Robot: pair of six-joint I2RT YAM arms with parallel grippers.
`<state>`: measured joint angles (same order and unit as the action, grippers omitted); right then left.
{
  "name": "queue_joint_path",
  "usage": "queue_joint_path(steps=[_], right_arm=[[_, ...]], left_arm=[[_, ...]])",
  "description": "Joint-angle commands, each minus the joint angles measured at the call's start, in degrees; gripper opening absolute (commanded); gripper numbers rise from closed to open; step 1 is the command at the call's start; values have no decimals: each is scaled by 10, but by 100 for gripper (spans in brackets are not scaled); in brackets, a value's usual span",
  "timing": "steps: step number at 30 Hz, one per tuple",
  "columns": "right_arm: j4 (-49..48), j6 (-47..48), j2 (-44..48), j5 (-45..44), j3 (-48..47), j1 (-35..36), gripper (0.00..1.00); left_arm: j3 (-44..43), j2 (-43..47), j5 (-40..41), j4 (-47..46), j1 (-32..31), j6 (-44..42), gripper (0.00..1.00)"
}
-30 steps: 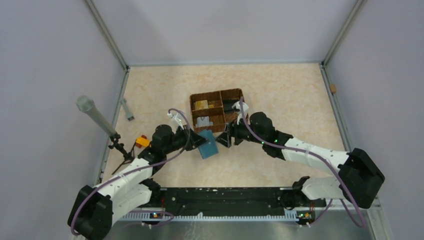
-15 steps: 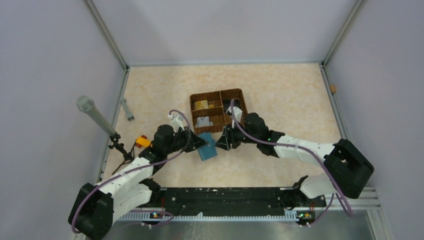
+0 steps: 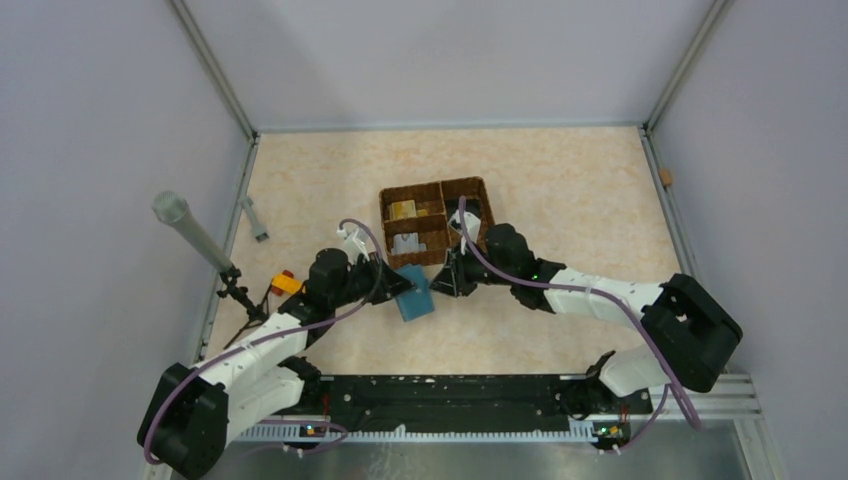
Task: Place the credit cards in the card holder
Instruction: Close the card holder.
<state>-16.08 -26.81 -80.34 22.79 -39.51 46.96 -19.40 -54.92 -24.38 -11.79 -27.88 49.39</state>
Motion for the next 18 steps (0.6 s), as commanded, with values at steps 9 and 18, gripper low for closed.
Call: queue_joint_path(steps=[9,18], right_arm=[[-33,4,-5,-10,-18,-4,0],[-98,-3,-11,60,-3,0,0]], left_arm=[[-23,5,-2,-15,-1,-5,0],[-29,3,7,-2,-1,2,0]])
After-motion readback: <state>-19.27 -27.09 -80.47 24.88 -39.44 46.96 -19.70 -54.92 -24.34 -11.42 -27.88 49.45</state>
